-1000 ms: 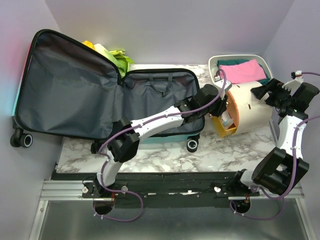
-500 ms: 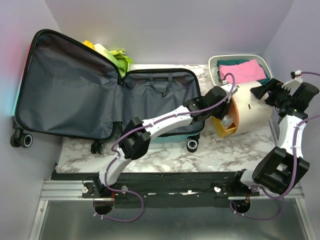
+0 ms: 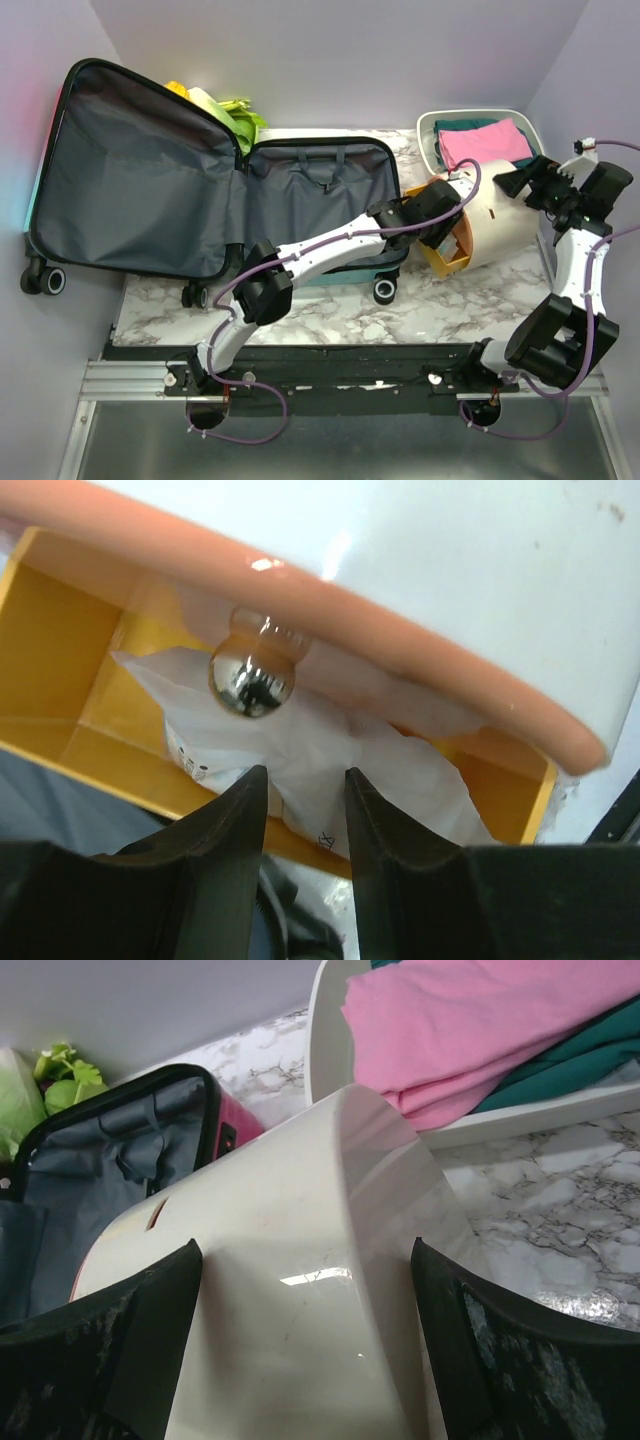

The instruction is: Open, take out, and arrange the luggage

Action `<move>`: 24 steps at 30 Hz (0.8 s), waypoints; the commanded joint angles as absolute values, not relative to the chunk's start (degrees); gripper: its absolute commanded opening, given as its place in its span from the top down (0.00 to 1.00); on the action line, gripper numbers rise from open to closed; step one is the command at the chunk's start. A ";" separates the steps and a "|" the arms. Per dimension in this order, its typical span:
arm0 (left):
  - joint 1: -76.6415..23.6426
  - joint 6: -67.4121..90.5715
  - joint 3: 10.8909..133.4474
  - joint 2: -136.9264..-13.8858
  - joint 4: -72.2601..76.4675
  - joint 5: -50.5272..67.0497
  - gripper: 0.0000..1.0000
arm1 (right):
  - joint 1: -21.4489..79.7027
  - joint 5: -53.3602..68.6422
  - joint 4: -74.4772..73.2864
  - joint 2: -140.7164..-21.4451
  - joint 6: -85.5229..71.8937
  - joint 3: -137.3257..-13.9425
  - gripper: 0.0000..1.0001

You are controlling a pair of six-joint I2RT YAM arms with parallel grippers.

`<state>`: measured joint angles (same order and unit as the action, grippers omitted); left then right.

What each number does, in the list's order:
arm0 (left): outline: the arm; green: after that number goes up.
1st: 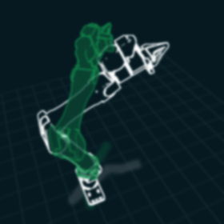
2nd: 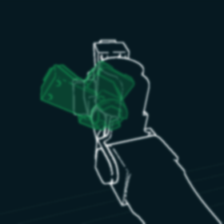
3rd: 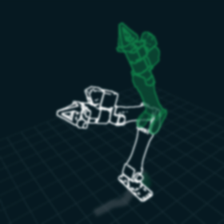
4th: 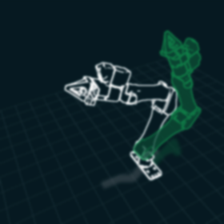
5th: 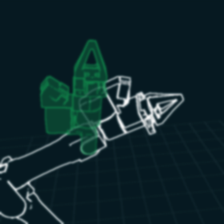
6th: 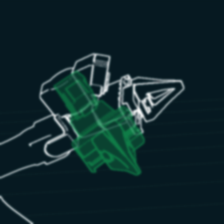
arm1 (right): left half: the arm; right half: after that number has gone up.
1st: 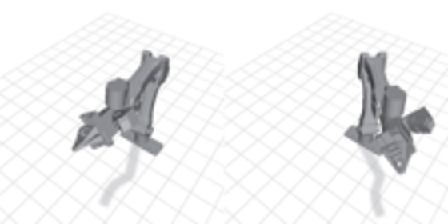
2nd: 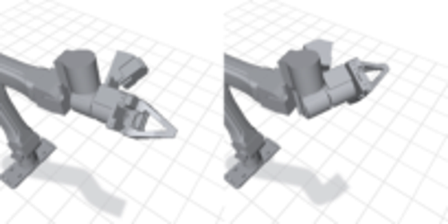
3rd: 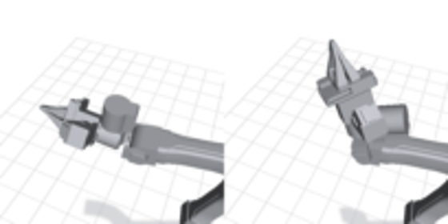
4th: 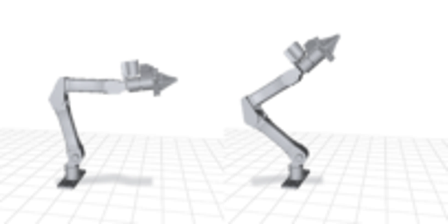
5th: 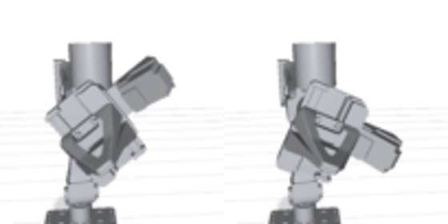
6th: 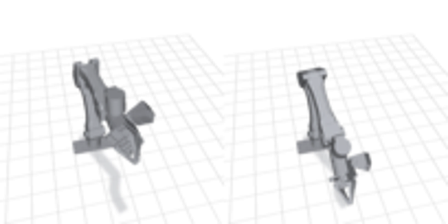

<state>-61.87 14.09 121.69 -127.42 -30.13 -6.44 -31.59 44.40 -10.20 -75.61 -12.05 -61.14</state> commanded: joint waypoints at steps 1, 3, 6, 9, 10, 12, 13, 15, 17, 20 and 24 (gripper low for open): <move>-62.14 10.03 118.47 -125.25 -46.14 -12.56 0.55 | -31.20 43.07 -18.28 -77.34 -10.90 -59.59 0.09; -62.14 8.71 120.49 -125.24 -47.80 -12.04 0.55 | -31.11 43.42 -18.28 -77.34 -10.90 -59.59 0.09; -62.05 6.51 123.65 -125.86 -50.08 -11.96 0.49 | -31.11 43.07 -18.54 -77.34 -10.64 -59.68 0.09; -62.05 5.36 127.26 -127.44 -51.59 -12.13 0.42 | -31.11 43.07 -18.54 -77.26 -10.55 -59.59 0.09; -61.96 5.36 128.14 -128.05 -51.33 -11.52 0.41 | -31.11 43.15 -18.54 -77.34 -10.55 -59.59 0.09; -61.96 5.89 128.32 -127.97 -48.36 -10.20 0.39 | -31.11 43.16 -18.54 -77.52 -10.55 -59.59 0.09; -61.96 5.63 128.23 -128.06 -47.47 -7.67 0.39 | -31.11 43.07 -18.54 -77.43 -10.55 -59.59 0.09; -61.96 5.36 129.11 -128.84 -45.80 -6.51 0.34 | -31.11 43.24 -18.54 -77.43 -10.63 -59.59 0.09; -61.96 6.15 130.86 -130.33 -45.35 -5.71 0.34 | -31.11 43.24 -18.54 -77.52 -10.64 -59.59 0.09; -62.05 6.85 130.96 -131.30 -43.16 -6.40 0.33 | -31.11 43.07 -18.54 -77.43 -10.63 -59.59 0.09; -62.05 7.81 132.01 -132.97 -42.79 -6.76 0.26 | -31.11 43.07 -18.54 -77.52 -10.55 -59.59 0.09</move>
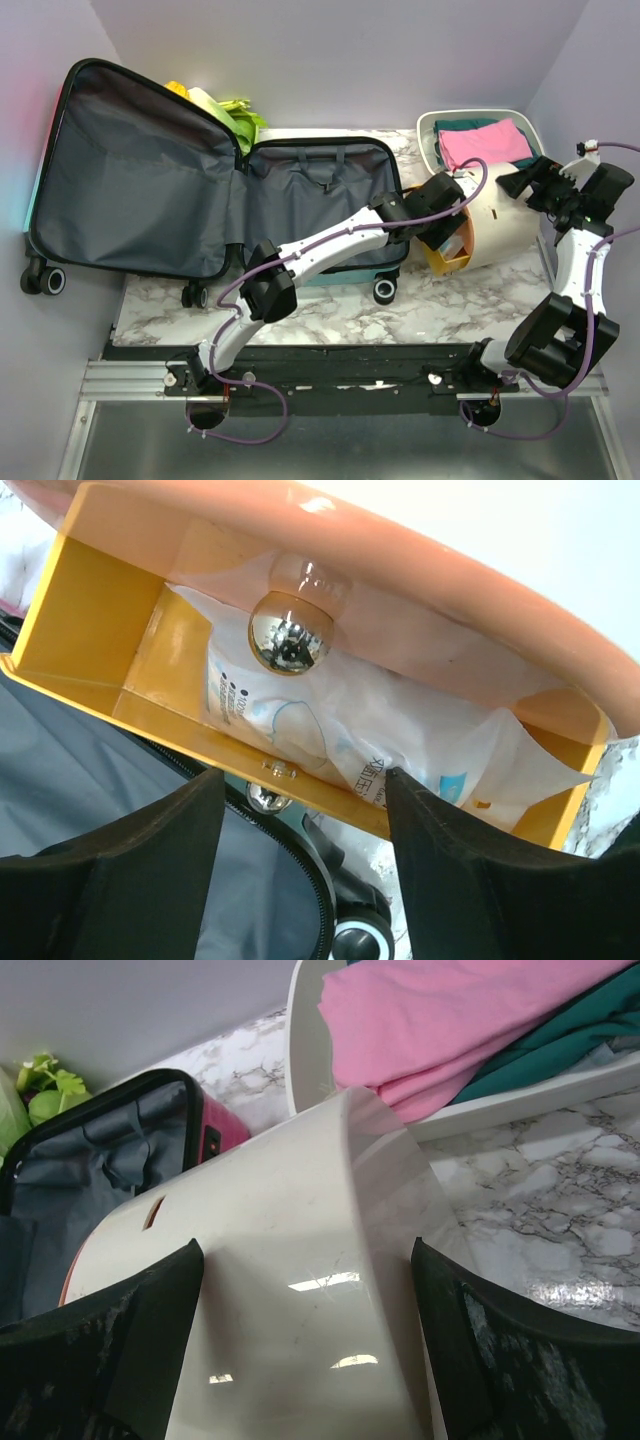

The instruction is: Open, take out, and arrange the luggage

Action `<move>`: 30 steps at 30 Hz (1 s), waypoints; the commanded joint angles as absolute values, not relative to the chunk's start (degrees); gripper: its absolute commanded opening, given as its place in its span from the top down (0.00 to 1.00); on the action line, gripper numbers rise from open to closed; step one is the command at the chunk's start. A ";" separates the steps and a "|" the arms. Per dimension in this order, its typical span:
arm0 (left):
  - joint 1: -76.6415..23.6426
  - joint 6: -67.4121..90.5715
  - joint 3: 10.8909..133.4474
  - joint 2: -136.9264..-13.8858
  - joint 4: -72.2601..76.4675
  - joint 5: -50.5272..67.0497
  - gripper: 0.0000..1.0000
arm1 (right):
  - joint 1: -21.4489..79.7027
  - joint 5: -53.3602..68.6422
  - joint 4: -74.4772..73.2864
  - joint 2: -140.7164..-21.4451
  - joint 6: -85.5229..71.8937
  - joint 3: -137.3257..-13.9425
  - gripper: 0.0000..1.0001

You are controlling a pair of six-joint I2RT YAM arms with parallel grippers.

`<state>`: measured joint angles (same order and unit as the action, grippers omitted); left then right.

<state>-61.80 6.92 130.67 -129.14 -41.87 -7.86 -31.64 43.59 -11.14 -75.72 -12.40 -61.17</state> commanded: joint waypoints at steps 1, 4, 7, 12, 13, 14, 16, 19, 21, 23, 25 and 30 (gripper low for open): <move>-62.05 8.43 132.10 -133.24 -43.76 -7.81 0.25 | -31.11 42.89 -18.54 -77.69 -10.63 -59.68 0.09; -62.14 10.28 130.35 -132.54 -45.53 -11.16 0.23 | -31.11 43.07 -18.37 -77.96 -10.72 -59.76 0.09; -62.14 9.76 126.83 -130.70 -42.20 -11.87 0.09 | -31.11 42.89 -18.37 -77.78 -10.64 -59.77 0.09; -62.40 9.75 138.93 -137.89 -45.43 -6.51 0.08 | -31.11 41.14 -18.46 -77.08 -9.84 -60.47 0.09; -62.58 9.76 140.52 -139.03 -45.44 -5.98 0.07 | -31.11 40.35 -18.46 -76.99 -9.76 -60.73 0.09; -62.67 10.10 142.28 -140.52 -44.92 -5.54 0.06 | -31.20 39.65 -18.54 -76.82 -9.49 -61.43 0.09; -62.67 11.68 142.21 -141.06 -42.11 -3.79 0.05 | -31.20 37.62 -18.54 -76.55 -9.14 -62.22 0.08; -62.93 13.35 142.03 -141.24 -38.59 -0.80 0.05 | -31.55 35.86 -19.07 -77.25 -8.79 -63.98 0.08; -63.37 15.11 142.21 -141.15 -35.70 -0.27 0.08 | -31.99 35.77 -19.86 -78.13 -8.53 -65.03 0.08; -63.81 16.69 142.56 -141.68 -33.58 -0.17 0.09 | -32.69 35.34 -20.13 -79.36 -8.52 -66.53 0.08; -64.33 16.96 146.50 -143.08 -32.43 -0.09 0.05 | -33.13 36.03 -20.30 -80.06 -8.53 -67.93 0.08; -65.21 18.20 145.91 -143.71 -29.53 -2.80 0.19 | -33.49 37.35 -20.21 -81.30 -8.00 -67.68 0.08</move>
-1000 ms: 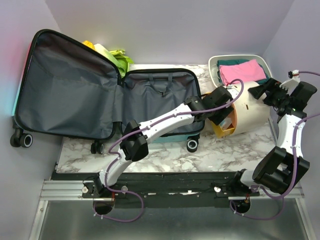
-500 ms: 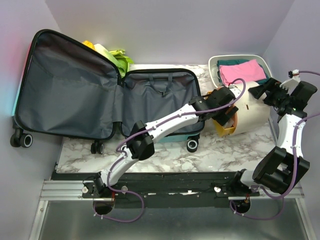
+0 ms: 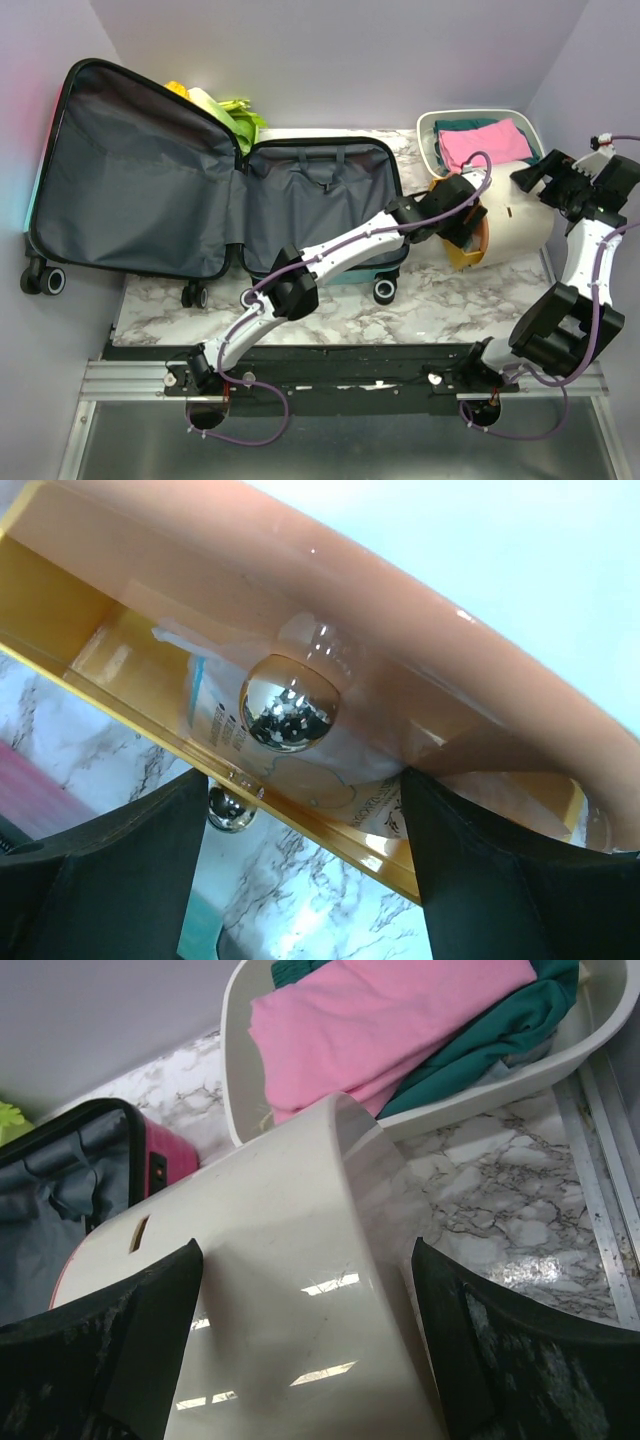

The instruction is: Open, take out, and arrange the luggage

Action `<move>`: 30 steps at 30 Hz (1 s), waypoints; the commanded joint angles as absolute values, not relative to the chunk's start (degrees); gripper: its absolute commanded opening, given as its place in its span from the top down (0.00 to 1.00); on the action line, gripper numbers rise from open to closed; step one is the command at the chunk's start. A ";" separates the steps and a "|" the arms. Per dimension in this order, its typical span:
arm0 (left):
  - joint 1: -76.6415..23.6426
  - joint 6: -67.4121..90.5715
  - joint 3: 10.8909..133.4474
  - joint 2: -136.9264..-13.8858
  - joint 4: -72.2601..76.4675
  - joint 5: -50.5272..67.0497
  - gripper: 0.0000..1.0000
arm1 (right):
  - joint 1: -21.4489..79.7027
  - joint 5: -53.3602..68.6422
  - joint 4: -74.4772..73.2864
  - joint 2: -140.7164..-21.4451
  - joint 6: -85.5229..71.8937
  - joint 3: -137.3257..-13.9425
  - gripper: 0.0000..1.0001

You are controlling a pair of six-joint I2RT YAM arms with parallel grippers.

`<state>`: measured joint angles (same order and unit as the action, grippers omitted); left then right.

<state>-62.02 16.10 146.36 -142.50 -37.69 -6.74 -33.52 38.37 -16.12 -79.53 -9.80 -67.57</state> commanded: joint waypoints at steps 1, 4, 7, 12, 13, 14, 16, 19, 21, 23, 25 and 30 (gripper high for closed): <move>-65.21 17.85 145.12 -143.01 -30.14 -6.47 0.23 | -33.49 37.53 -20.21 -81.47 -8.00 -67.68 0.08; -65.21 16.10 140.11 -138.27 -31.99 -13.77 0.27 | -33.49 37.97 -20.21 -81.83 -8.17 -67.33 0.08; -65.21 13.28 134.48 -133.08 -33.83 -17.21 0.26 | -33.49 37.71 -20.21 -81.74 -8.09 -66.89 0.08; -65.04 9.23 136.76 -133.07 -46.03 -21.53 0.18 | -33.49 37.35 -20.21 -81.83 -7.91 -66.53 0.08; -65.13 9.05 136.76 -133.07 -46.92 -21.62 0.17 | -33.49 37.53 -20.21 -82.00 -8.00 -66.45 0.08; -65.13 8.97 136.76 -132.98 -47.80 -21.80 0.17 | -33.49 37.79 -20.21 -82.00 -7.91 -66.45 0.08; -65.04 8.96 136.15 -132.28 -49.13 -22.93 0.17 | -33.49 38.06 -20.21 -82.09 -7.91 -66.45 0.08; -65.13 7.65 133.69 -130.08 -49.04 -24.61 0.18 | -33.49 37.97 -20.30 -82.00 -7.82 -66.36 0.08; -65.13 6.86 132.98 -129.11 -49.39 -25.13 0.19 | -33.49 37.71 -20.39 -82.00 -7.65 -66.27 0.08; -65.13 6.33 134.11 -129.29 -51.41 -26.19 0.28 | -33.49 37.44 -20.39 -82.00 -7.56 -66.09 0.08; -65.13 6.15 135.62 -128.85 -53.08 -27.50 0.29 | -33.49 37.35 -20.39 -82.09 -7.56 -66.09 0.08; -65.13 5.36 133.42 -124.37 -48.70 -26.46 0.25 | -33.49 37.97 -20.39 -82.09 -7.56 -66.09 0.08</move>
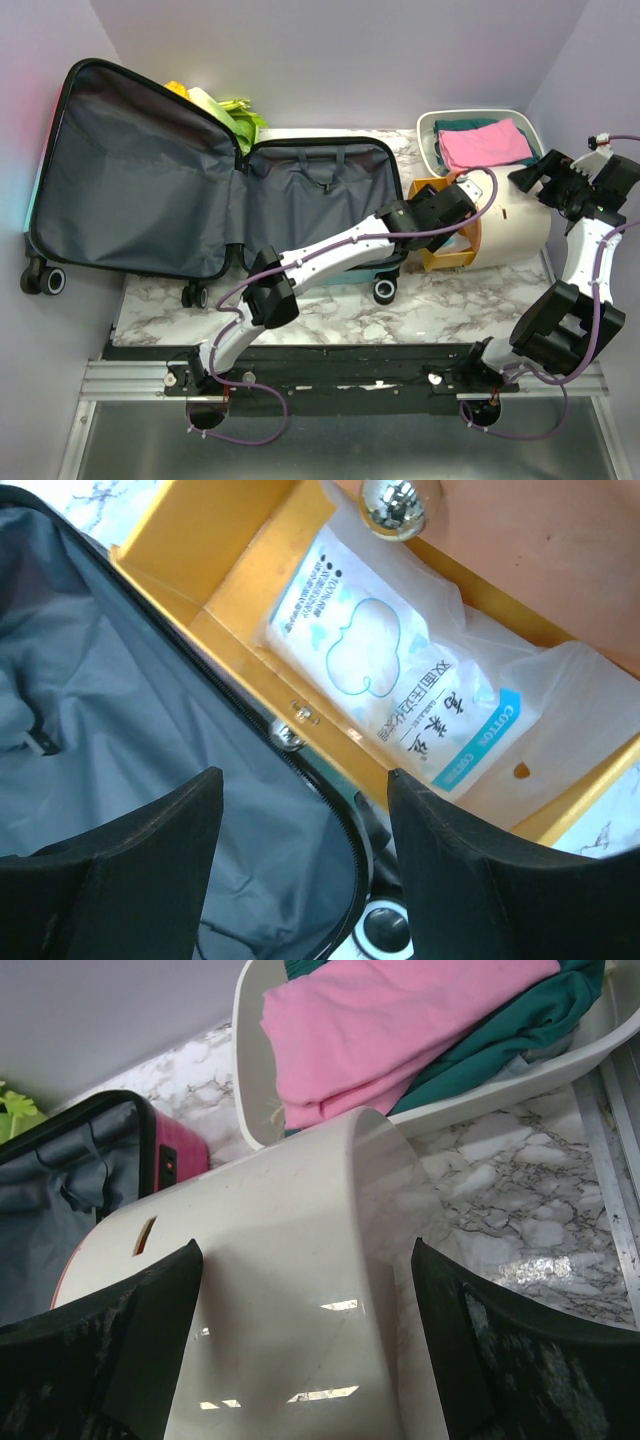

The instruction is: Open, take out, and arrange the luggage

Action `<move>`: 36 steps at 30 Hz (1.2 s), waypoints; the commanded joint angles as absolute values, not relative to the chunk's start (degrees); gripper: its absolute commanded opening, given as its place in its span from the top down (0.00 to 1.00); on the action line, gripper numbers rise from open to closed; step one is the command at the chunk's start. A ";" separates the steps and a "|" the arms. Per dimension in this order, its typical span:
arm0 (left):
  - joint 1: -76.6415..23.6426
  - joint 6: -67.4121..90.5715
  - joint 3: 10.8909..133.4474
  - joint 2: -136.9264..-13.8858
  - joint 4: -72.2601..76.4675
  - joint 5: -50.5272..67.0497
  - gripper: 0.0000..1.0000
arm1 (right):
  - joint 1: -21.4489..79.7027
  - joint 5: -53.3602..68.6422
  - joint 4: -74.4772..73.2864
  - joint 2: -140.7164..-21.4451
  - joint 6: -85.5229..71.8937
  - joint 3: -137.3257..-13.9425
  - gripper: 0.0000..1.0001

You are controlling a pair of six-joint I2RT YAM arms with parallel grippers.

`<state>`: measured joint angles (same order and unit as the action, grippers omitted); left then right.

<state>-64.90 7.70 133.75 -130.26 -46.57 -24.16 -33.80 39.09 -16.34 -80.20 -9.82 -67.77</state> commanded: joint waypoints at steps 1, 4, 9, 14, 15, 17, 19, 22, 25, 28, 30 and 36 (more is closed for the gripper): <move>-65.13 5.71 133.50 -123.93 -47.91 -25.85 0.22 | -33.49 38.14 -20.39 -82.00 -7.56 -66.01 0.08; -65.13 6.85 133.51 -122.52 -43.52 -23.12 0.21 | -33.49 38.32 -20.39 -81.91 -7.65 -65.92 0.08; -64.43 11.40 129.22 -119.62 -36.57 -19.95 0.24 | -33.49 38.85 -20.39 -82.00 -7.91 -65.65 0.08; -63.11 15.82 105.77 -106.56 -23.14 -19.07 0.13 | -33.49 39.90 -20.04 -82.09 -8.26 -65.39 0.08; -63.11 16.08 101.38 -105.13 -21.46 -18.90 0.10 | -33.49 40.08 -19.78 -82.18 -8.52 -65.13 0.08; -63.02 15.82 99.24 -102.32 -18.21 -15.22 0.05 | -33.49 40.69 -19.60 -82.35 -8.52 -64.87 0.08; -62.93 15.91 96.69 -101.08 -12.96 -11.45 0.03 | -33.49 40.96 -19.51 -82.44 -8.70 -64.42 0.08; -62.06 16.00 92.65 -100.28 -2.09 -0.13 0.01 | -33.49 41.31 -19.42 -82.27 -8.79 -64.25 0.08; -59.86 19.68 92.36 -102.47 5.70 15.44 0.01 | -33.49 41.40 -19.25 -82.09 -8.96 -64.25 0.08; -57.75 21.09 101.84 -109.49 0.12 22.49 0.01 | -33.49 41.48 -19.25 -81.83 -9.05 -63.98 0.08; -57.22 18.91 105.89 -113.89 -3.07 27.48 0.02 | -33.49 41.75 -18.99 -81.65 -9.23 -63.63 0.08; -57.30 12.14 113.79 -119.96 -12.03 22.33 0.47 | -33.49 41.66 -18.81 -81.30 -9.32 -63.19 0.08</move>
<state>-56.88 16.51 108.18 -115.94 -4.95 20.43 -33.89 41.21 -13.56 -80.12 -10.22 -66.35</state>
